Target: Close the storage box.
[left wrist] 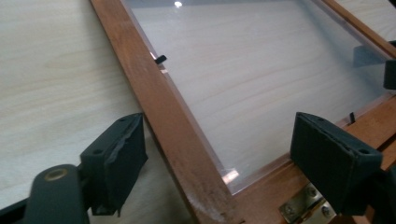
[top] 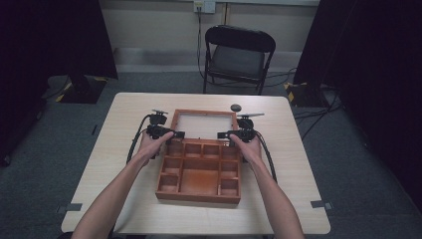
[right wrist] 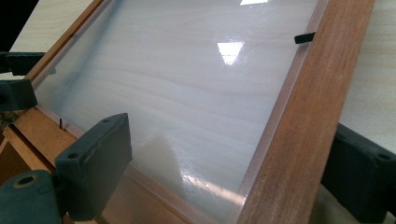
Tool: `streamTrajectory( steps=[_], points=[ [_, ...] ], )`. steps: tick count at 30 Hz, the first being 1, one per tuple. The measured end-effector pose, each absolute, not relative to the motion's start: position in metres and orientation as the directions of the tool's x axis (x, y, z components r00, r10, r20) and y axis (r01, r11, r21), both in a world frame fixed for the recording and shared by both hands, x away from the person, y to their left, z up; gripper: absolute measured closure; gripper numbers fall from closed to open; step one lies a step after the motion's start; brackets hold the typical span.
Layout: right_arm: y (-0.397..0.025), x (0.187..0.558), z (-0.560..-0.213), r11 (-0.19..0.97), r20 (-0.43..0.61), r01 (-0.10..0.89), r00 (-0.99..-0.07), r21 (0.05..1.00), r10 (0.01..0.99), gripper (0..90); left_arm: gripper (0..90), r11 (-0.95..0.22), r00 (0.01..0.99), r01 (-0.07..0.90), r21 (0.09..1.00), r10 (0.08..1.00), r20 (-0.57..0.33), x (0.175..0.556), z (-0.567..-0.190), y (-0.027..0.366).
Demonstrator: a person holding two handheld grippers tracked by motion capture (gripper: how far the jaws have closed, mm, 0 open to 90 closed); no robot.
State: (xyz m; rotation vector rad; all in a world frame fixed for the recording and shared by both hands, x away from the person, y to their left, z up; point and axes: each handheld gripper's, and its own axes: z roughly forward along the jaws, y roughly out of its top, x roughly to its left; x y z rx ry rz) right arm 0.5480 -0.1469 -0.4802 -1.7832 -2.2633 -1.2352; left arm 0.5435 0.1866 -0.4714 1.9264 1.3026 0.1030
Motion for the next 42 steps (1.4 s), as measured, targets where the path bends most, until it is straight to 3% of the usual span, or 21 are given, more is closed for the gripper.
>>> streamTrajectory(
  steps=[12, 17, 21, 26, 34, 42],
  points=[
    [-0.147, 0.547, -0.48, 0.054, 0.446, 0.819, -0.365, 0.571, 0.817, 9.1, 14.9, -0.122, 0.464, 0.779, 0.615, 0.771, -0.435, 0.55, -0.479, 0.193],
    [-0.147, 0.547, -0.48, 0.056, 0.443, 0.817, -0.367, 0.574, 0.818, 9.2, 16.0, -0.125, 0.459, 0.784, 0.608, 0.776, -0.432, 0.549, -0.478, 0.191],
    [-0.147, 0.546, -0.478, 0.06, 0.431, 0.81, -0.37, 0.583, 0.823, 9.2, 19.6, -0.095, 0.446, 0.805, 0.586, 0.748, -0.491, 0.551, -0.48, 0.194],
    [-0.144, 0.545, -0.472, 0.088, 0.385, 0.788, -0.391, 0.61, 0.836, 10.0, 20.2, -0.11, 0.459, 0.796, 0.596, 0.751, -0.474, 0.55, -0.477, 0.191],
    [-0.145, 0.542, -0.463, 0.084, 0.358, 0.752, -0.406, 0.653, 0.841, 19.2, 21.6, -0.131, 0.478, 0.782, 0.61, 0.754, -0.451, 0.548, -0.471, 0.191],
    [-0.149, 0.54, -0.454, 0.022, 0.411, 0.734, -0.405, 0.678, 0.817, 20.8, 25.0, -0.119, 0.493, 0.755, 0.645, 0.751, -0.439, 0.543, -0.462, 0.194]
  ],
)
